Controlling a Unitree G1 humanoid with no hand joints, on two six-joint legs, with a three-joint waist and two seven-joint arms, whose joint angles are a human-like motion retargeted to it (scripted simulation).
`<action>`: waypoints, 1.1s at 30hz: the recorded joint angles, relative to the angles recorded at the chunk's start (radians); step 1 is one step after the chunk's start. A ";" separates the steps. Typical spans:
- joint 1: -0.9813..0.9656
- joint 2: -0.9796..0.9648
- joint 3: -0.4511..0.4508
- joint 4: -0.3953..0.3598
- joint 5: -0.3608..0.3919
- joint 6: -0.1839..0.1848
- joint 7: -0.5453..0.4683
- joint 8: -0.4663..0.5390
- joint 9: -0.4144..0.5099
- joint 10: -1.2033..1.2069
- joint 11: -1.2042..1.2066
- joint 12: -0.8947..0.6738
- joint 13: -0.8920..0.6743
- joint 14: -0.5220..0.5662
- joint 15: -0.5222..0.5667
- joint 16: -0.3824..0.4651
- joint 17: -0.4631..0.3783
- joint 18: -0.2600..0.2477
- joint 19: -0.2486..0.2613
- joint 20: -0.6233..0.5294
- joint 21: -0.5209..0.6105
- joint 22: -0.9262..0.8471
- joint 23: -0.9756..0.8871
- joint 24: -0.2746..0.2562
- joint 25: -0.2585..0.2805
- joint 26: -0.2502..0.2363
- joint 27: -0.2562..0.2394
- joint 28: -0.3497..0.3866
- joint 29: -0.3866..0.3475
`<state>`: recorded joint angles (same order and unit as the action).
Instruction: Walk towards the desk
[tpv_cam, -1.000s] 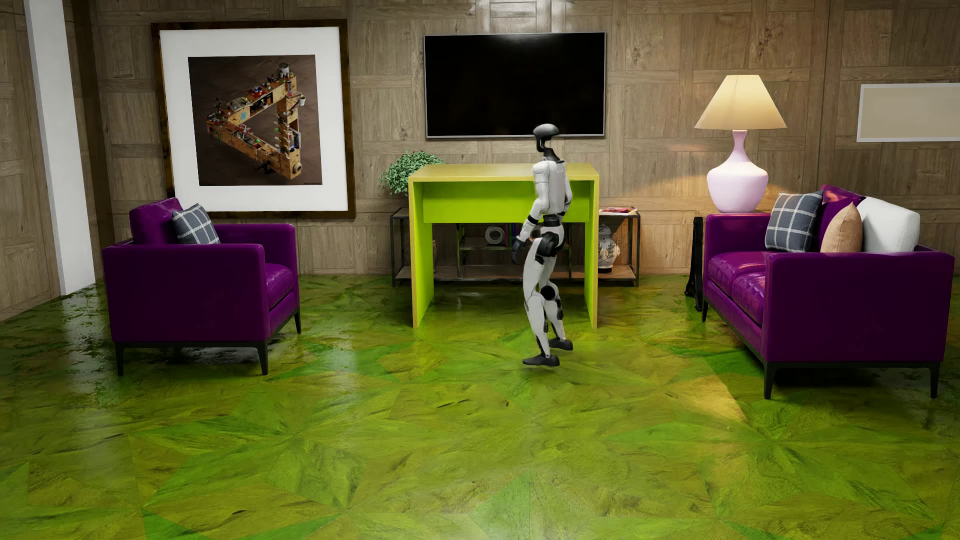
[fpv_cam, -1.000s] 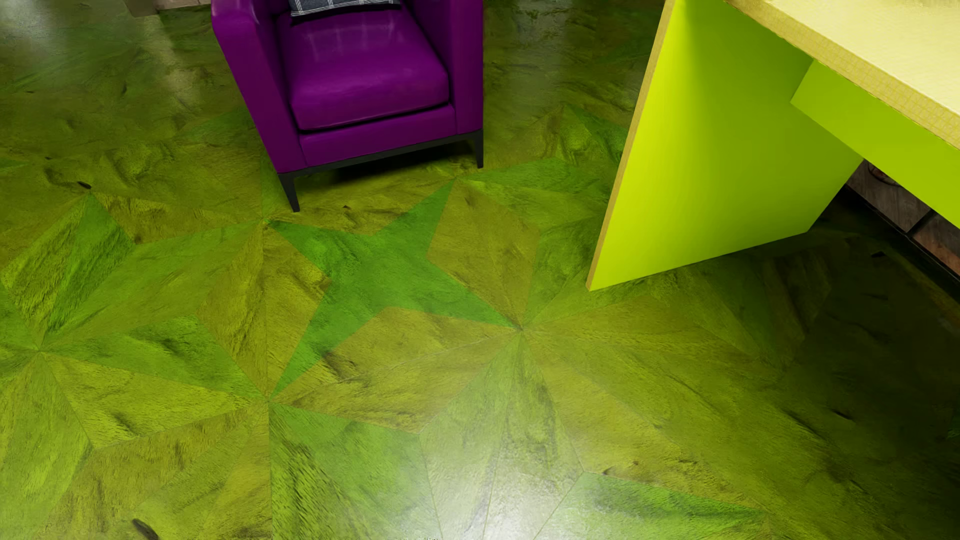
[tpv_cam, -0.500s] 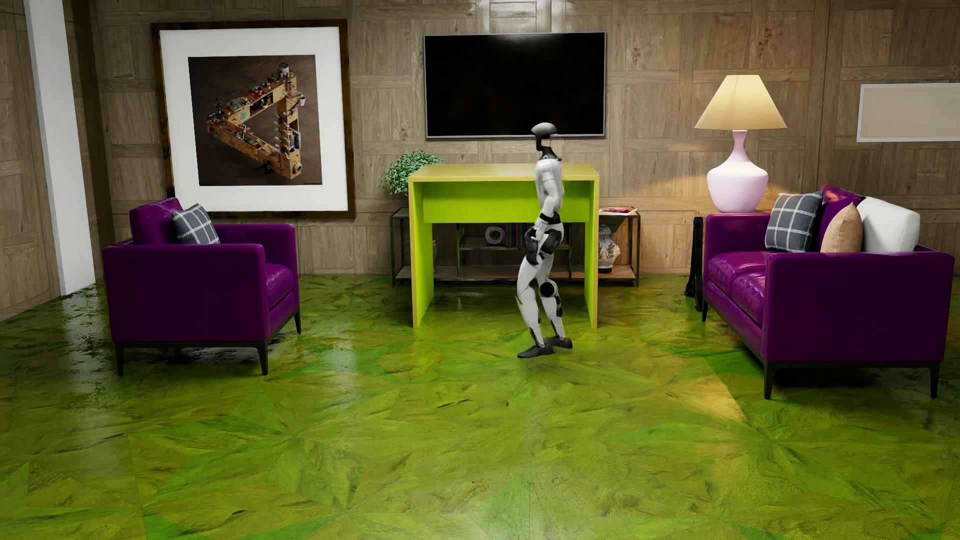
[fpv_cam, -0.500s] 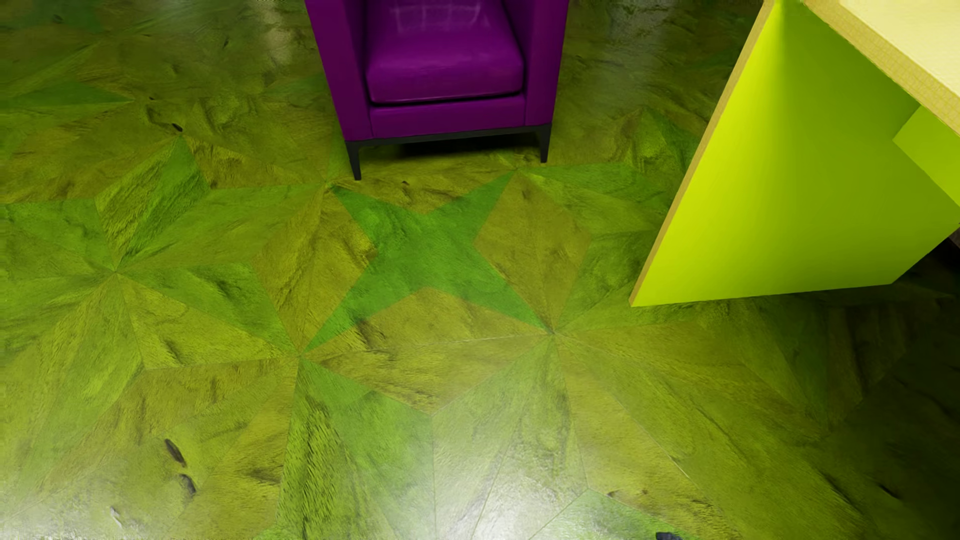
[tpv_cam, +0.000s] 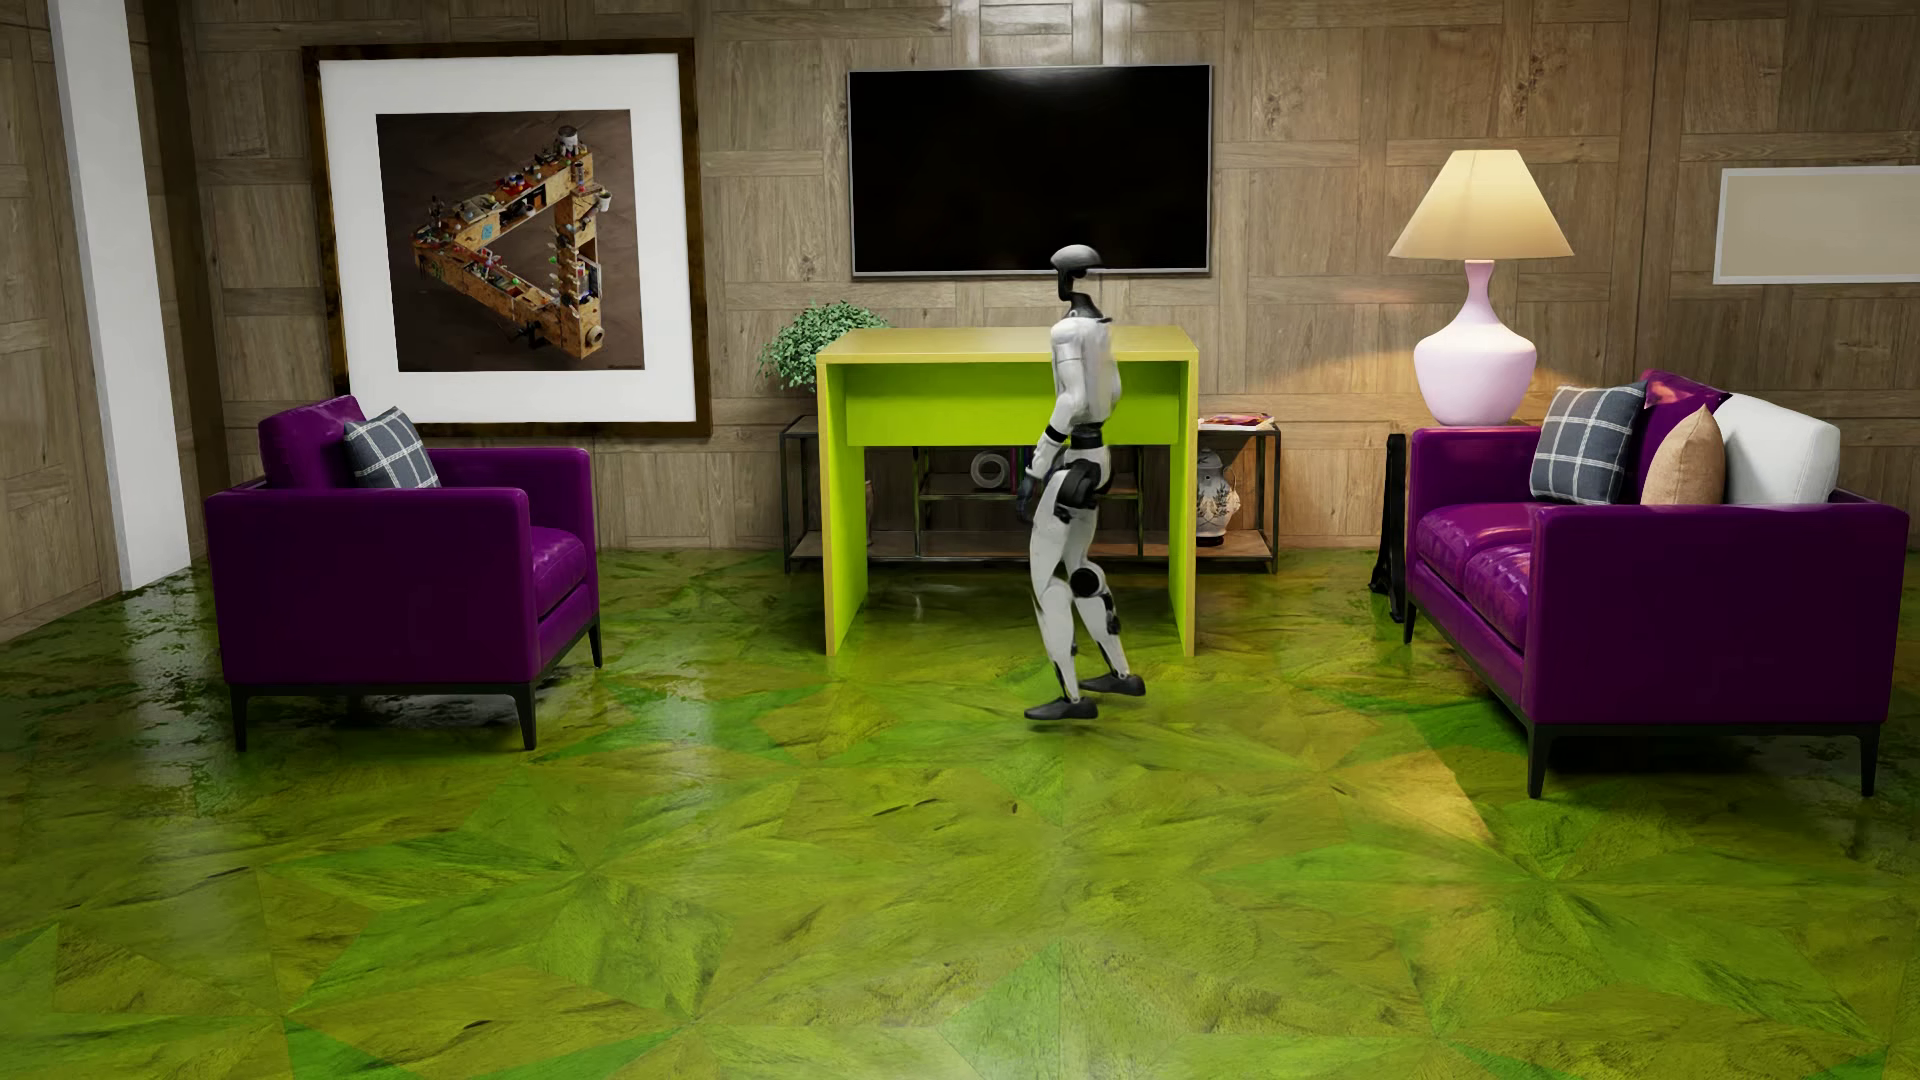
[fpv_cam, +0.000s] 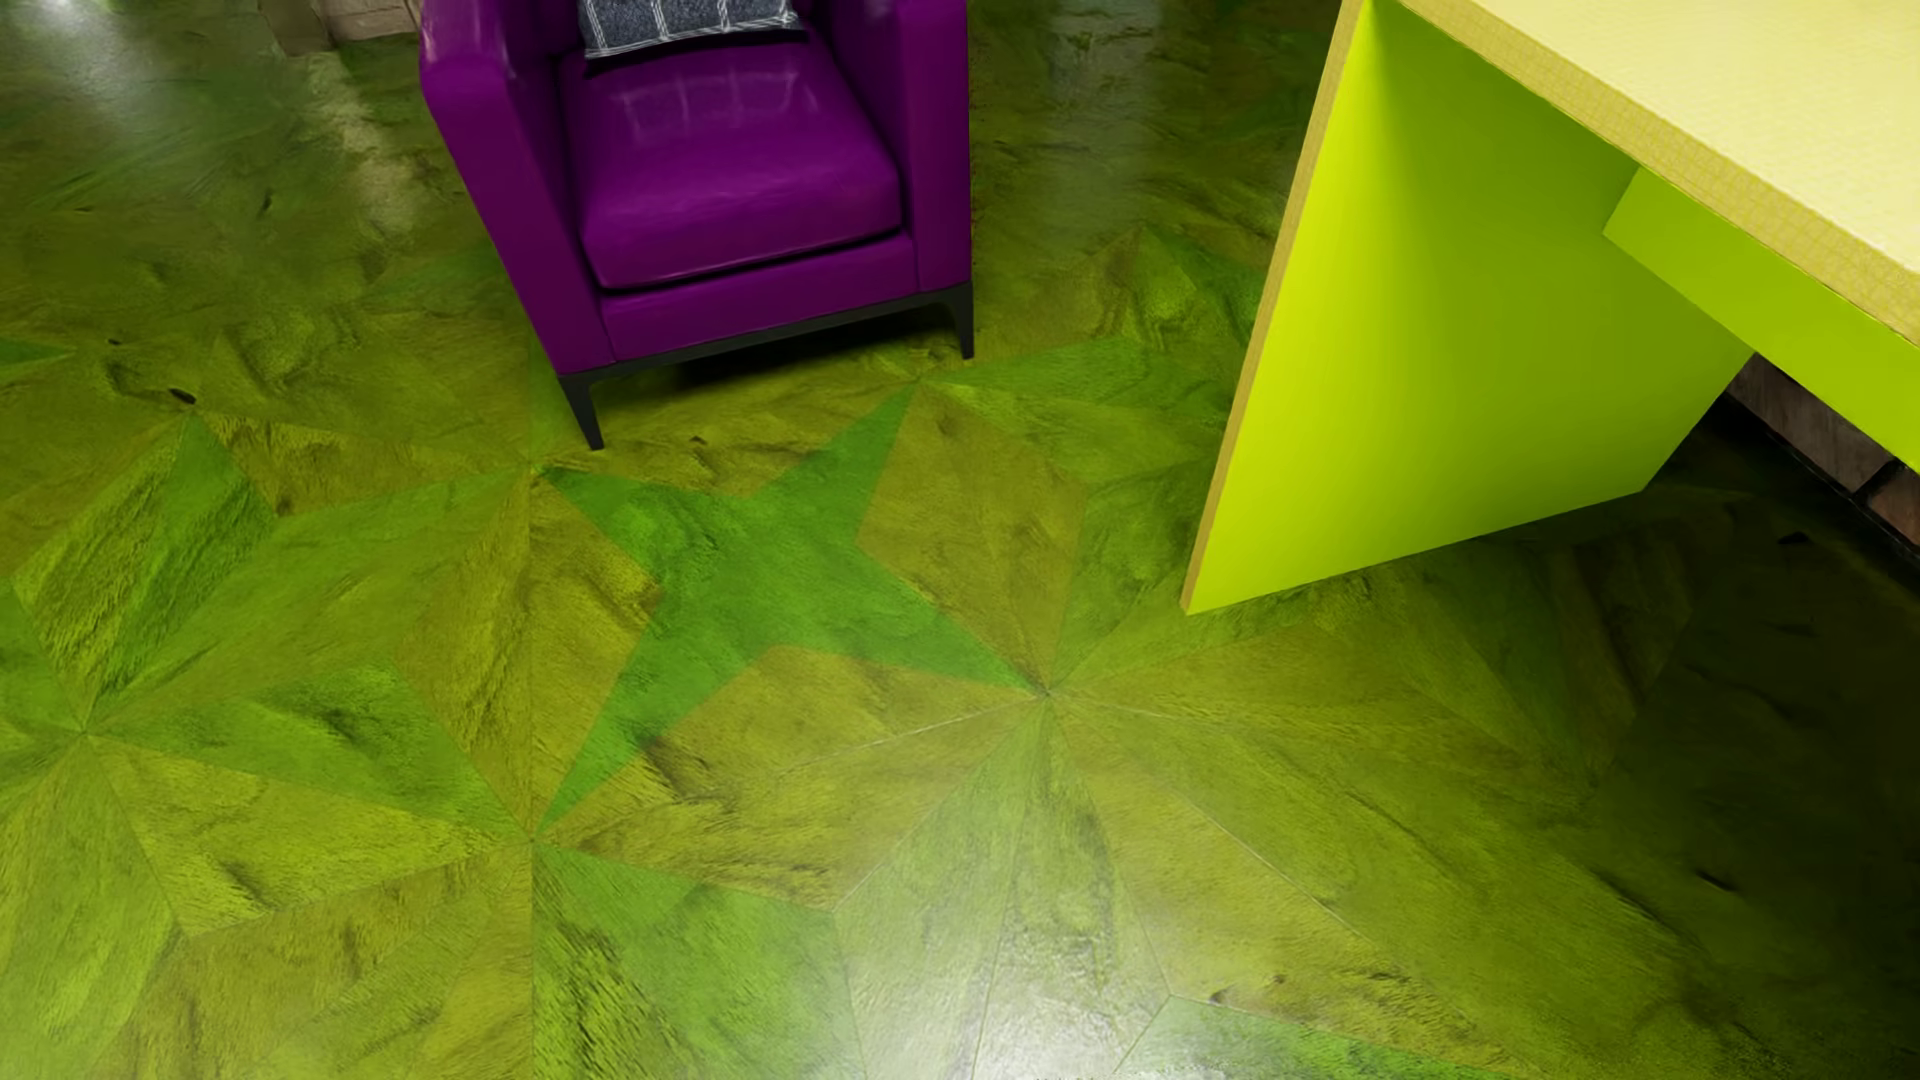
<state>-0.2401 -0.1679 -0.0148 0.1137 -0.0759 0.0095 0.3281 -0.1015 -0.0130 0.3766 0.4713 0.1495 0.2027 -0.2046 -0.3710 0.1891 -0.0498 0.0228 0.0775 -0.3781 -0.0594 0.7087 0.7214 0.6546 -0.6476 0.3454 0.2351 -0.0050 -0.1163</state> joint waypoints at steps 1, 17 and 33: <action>0.008 -0.018 0.000 0.007 -0.006 0.002 0.025 -0.015 0.000 -0.006 0.024 -0.011 0.009 -0.005 0.005 -0.001 -0.002 0.001 -0.004 -0.007 -0.014 -0.003 -0.001 0.002 0.007 -0.004 -0.002 0.000 -0.006; -0.241 -0.054 0.001 0.208 0.057 0.003 -0.165 -0.128 0.032 0.505 -0.035 0.022 0.023 -0.011 0.007 0.084 -0.049 -0.109 -0.080 0.023 0.019 0.054 0.031 0.000 -0.012 -0.027 -0.019 0.089 0.003; -0.091 -0.212 -0.052 -0.003 -0.010 -0.003 -0.102 -0.051 0.030 0.100 0.539 -0.063 0.184 -0.194 0.091 0.105 0.024 -0.088 0.177 -0.024 -0.004 -0.084 -0.397 -0.020 -0.013 -0.079 -0.310 0.056 0.032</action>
<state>-0.3308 -0.3801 -0.0665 0.1110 -0.0855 0.0062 0.2259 -0.1527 0.0173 0.4765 1.0106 0.0862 0.3869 -0.3982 -0.2804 0.2944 -0.0260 -0.0656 0.2549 -0.4017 -0.0638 0.6246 0.3246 0.6343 -0.6601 0.2666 -0.0754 0.0510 -0.0838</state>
